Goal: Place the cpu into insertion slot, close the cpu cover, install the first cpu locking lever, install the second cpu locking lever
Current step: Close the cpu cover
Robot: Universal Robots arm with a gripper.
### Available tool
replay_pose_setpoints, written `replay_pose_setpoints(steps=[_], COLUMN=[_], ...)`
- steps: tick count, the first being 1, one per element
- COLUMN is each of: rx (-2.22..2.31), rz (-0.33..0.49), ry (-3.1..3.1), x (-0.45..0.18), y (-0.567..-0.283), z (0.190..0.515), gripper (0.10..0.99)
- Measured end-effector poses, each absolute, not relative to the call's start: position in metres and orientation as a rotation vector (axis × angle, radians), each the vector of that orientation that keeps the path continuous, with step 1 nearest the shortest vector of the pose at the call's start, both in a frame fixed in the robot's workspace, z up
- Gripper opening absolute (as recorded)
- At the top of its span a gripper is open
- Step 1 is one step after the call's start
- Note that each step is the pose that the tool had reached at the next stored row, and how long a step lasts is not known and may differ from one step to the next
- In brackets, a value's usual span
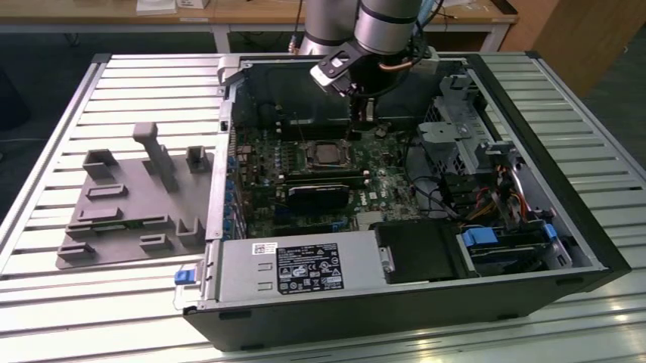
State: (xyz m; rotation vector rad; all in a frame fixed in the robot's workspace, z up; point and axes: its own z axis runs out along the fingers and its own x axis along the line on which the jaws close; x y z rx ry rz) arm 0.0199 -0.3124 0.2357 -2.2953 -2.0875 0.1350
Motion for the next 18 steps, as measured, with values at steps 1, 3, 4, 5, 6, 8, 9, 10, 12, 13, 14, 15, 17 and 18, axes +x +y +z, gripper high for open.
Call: replay_pose_setpoints(steps=[1, 3, 4, 5, 6, 8, 9, 10, 12, 13, 14, 15, 17, 18], rx=[-2.295, -2.297, -2.300, -2.304, -2.309, -2.317, -2.319, -2.320, -2.321, -2.321, -2.323, -2.324, -2.328, -2.330], rz=[0.135, 0.132, 0.125, 0.114, 0.102, 0.082, 0.077, 0.073, 0.069, 0.066, 0.061, 0.054, 0.041, 0.033], ry=[-2.088, -2.089, -2.093, -2.098, -2.103, -2.113, -2.115, -2.118, -2.122, -2.124, -2.127, -2.131, -2.139, -2.143], x=[0.020, 0.019, 0.018, 0.017, 0.016, 0.014, 0.012, 0.010, 0.007, 0.006, 0.005, 0.004, 0.002, 0.000], y=[-0.312, -0.312, -0.312, -0.312, -0.312, -0.312, -0.312, -0.312, -0.312, -0.312, -0.313, -0.313, -0.313, -0.313], z=[0.236, 0.236, 0.236, 0.235, 0.235, 0.234, 0.234, 0.234, 0.233, 0.233, 0.232, 0.232, 0.231, 0.231], gripper=[0.102, 0.102, 0.102, 0.102, 0.102, 0.102, 0.102, 0.102, 0.102, 0.102, 0.102, 0.102, 0.102, 0.102])
